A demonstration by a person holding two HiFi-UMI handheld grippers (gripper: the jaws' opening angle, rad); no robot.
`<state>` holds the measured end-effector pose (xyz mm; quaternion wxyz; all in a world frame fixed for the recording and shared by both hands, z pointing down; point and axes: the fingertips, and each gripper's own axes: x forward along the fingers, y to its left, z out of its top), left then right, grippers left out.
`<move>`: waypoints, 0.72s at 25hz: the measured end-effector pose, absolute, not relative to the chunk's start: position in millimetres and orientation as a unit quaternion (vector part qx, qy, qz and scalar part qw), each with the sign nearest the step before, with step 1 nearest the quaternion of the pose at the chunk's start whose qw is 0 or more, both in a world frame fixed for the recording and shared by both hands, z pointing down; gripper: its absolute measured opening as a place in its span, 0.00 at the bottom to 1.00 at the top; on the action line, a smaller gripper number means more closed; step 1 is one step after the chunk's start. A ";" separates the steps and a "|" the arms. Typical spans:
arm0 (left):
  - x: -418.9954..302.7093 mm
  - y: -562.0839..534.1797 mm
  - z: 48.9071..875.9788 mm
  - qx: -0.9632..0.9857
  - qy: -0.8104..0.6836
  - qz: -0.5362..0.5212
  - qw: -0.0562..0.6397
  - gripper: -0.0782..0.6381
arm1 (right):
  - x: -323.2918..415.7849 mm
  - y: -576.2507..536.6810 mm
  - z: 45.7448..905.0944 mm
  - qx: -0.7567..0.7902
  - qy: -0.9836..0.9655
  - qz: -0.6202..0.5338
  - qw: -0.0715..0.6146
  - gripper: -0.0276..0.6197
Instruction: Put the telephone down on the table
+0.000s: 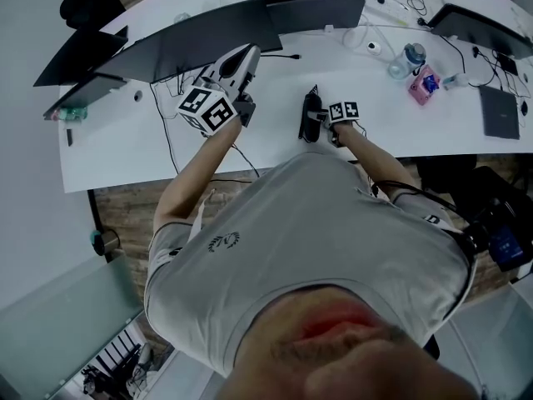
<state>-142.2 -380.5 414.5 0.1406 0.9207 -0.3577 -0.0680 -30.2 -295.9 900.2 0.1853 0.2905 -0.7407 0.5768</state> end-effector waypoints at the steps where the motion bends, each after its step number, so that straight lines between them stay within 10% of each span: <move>1: -142.3 -380.3 414.6 0.920 -0.358 -0.068 0.141 0.12 | -29.6 -294.8 900.5 0.285 -0.744 0.576 0.182 0.47; 18: -144.1 -379.4 407.3 0.919 -0.364 -0.061 0.137 0.12 | -19.3 -287.1 899.0 0.193 -0.797 0.551 0.156 0.47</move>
